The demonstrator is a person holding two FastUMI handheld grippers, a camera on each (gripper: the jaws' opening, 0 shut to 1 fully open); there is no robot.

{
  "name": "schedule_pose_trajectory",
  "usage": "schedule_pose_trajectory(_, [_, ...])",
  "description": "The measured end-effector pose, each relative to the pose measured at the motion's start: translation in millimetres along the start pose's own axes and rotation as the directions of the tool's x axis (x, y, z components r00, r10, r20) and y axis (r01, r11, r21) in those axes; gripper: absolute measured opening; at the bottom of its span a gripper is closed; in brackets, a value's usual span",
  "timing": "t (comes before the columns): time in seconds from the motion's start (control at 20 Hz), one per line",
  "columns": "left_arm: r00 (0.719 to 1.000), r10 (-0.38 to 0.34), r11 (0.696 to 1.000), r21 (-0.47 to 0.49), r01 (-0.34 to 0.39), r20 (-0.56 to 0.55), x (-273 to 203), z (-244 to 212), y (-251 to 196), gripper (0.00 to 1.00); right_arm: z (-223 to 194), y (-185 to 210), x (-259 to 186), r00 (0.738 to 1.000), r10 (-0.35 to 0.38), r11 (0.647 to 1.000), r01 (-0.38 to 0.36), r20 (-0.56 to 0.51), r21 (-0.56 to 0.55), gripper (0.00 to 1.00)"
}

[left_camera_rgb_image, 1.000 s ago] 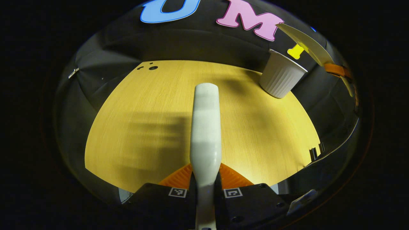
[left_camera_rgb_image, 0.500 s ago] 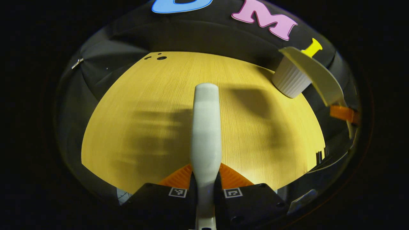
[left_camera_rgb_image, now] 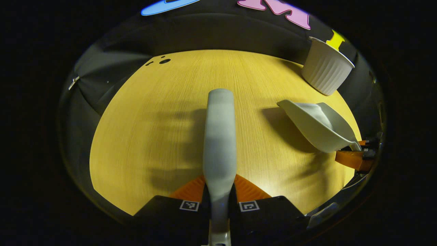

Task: Pick up the small broom and dustpan from the desktop, sweep the trash into the dustpan with the broom, and then empty the trash into the garbage bin.

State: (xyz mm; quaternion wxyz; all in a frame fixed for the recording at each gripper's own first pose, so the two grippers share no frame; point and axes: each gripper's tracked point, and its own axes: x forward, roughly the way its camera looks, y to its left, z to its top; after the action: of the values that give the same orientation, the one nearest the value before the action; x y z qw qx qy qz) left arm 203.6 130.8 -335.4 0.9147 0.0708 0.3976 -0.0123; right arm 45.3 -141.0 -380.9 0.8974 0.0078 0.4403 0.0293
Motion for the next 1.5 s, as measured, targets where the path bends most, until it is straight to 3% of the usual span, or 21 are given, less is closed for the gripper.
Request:
schedule_pose_trajectory(0.15, [1.000,0.021,1.000,-0.008,-0.021,-0.019,2,-6,-1,0.28,1,0,6,1.000,-0.022,1.000,0.023,0.006,-0.013,0.39])
schedule_pose_trajectory(0.35, [0.998,0.049,0.998,0.044,-0.047,-0.042,6,-3,-4,0.29,-4,5,22,0.998,0.019,0.999,-0.018,-0.062,0.028,0.36])
schedule_pose_trajectory(0.4, [0.998,0.056,0.997,0.046,-0.054,-0.040,5,-1,-5,0.29,-8,9,26,0.997,0.030,0.999,-0.028,-0.077,0.033,0.40])
schedule_pose_trajectory(0.45, [0.997,0.057,0.997,0.045,-0.055,-0.050,6,-1,-5,0.33,-7,11,30,0.996,0.040,0.999,-0.038,-0.082,0.026,0.36])
schedule_pose_trajectory(0.5, [0.997,0.061,0.997,0.045,-0.058,-0.055,4,1,-4,0.34,-7,15,32,0.996,0.040,0.999,-0.039,-0.085,0.015,0.47])
schedule_pose_trajectory(0.55, [0.996,0.065,0.997,0.045,-0.062,-0.062,6,3,-3,0.36,-4,16,34,0.996,0.048,0.999,-0.047,-0.076,0.013,0.41])
schedule_pose_trajectory(0.6, [0.996,0.062,0.997,0.048,-0.059,-0.068,6,4,-3,0.41,-4,17,34,0.995,0.055,0.998,-0.053,-0.080,0.018,0.50])
schedule_pose_trajectory(0.65, [0.996,0.057,0.997,0.053,-0.054,-0.073,6,3,-3,0.34,-5,18,33,0.994,0.068,0.997,-0.065,-0.087,0.031,0.49])
schedule_pose_trajectory(0.7, [0.996,0.054,0.997,0.060,-0.050,-0.070,2,4,-4,0.38,-3,19,33,0.994,0.077,0.996,-0.074,-0.082,0.040,0.65])
schedule_pose_trajectory(0.75, [0.996,0.064,0.996,0.066,-0.060,-0.056,0,6,-2,0.53,-1,19,32,0.993,0.082,0.996,-0.079,-0.079,0.046,0.71])
schedule_pose_trajectory(0.8, [0.997,0.061,0.996,0.064,-0.058,-0.041,-4,10,-3,0.69,1,16,29,0.994,0.082,0.995,-0.077,-0.074,0.057,0.89])
schedule_pose_trajectory(0.85, [0.998,0.053,0.997,0.061,-0.051,-0.032,-11,10,-5,0.84,4,15,26,0.994,0.083,0.995,-0.078,-0.067,0.068,0.99])
schedule_pose_trajectory(0.9, [0.999,0.041,0.998,0.048,-0.040,-0.029,-18,14,-9,1.00,6,11,22,0.996,0.070,0.995,-0.066,-0.057,0.073,1.00])
schedule_pose_trajectory(1.1, [0.999,0.019,1.000,-0.012,-0.019,0.033,-53,26,-16,0.97,28,0,-10,0.998,0.036,0.997,-0.038,0.047,0.061,1.00])
schedule_pose_trajectory(1.25, [0.989,0.008,0.997,-0.074,0.003,0.148,-93,48,-20,0.98,52,-4,-47,0.983,0.018,0.997,-0.032,0.185,0.071,0.99])
schedule_pose_trajectory(1.4, [0.949,0.004,0.998,-0.068,0.018,0.315,-143,72,-27,0.97,76,-3,-84,0.943,-0.005,0.996,-0.024,0.333,0.083,0.99])
schedule_pose_trajectory(1.5, [0.895,0.020,0.999,-0.044,0.000,0.446,-184,87,-29,0.96,94,-5,-115,0.902,-0.021,0.998,-0.005,0.430,0.060,1.00])
